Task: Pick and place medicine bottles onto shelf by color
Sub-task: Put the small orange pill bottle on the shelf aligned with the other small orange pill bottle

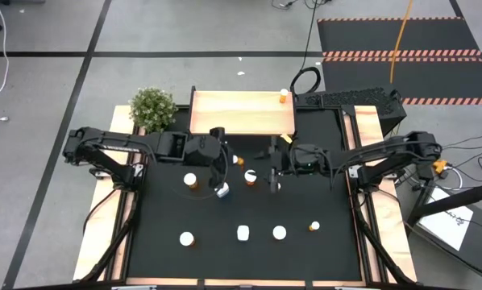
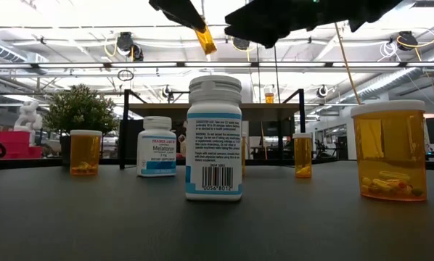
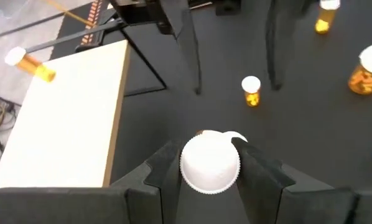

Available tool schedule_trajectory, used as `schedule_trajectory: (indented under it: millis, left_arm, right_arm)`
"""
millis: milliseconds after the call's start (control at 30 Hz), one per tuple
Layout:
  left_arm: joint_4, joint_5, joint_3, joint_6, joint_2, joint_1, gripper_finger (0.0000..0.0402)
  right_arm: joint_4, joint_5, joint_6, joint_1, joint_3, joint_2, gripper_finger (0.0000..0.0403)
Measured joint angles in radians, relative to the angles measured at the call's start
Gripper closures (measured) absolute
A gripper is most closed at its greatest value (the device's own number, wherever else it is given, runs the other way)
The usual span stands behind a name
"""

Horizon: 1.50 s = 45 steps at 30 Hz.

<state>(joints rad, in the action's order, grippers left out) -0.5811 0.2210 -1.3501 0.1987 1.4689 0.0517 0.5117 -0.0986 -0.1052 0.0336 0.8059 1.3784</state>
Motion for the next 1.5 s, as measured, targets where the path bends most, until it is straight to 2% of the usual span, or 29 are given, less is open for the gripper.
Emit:
schedule_trajectory:
  millis: [133,267,433,733,1333,1500]
  left_arm:
    - [0.015,-0.001,0.020,-0.009,0.001,-0.002,0.0266]
    - [0.018,-0.001,0.024,-0.002,0.001,-0.002,0.0266]
    - [0.043,-0.001,0.025,-0.003,0.001,-0.002,0.0266]
    - [0.044,-0.002,0.025,-0.018,0.001,-0.002,0.0266]
    - [0.059,-0.011,0.025,-0.021,0.001,-0.002,0.0265]
    - [0.061,-0.007,0.025,-0.043,0.001,0.010,0.0238]
  right_arm:
    - [0.051,-0.066,0.019,0.002,0.009,0.040,0.0156]
    - [-0.018,-0.065,0.089,0.004,0.078,0.083,0.0138]
    - [-0.125,-0.094,0.121,0.007,0.167,0.133,0.0139]
    - [-0.145,-0.118,0.098,0.007,0.184,0.156,0.0173]
    - [-0.150,-0.115,0.058,0.006,0.184,0.156,0.0282]
    - [-0.150,-0.111,0.058,0.006,0.184,0.156,0.0292]
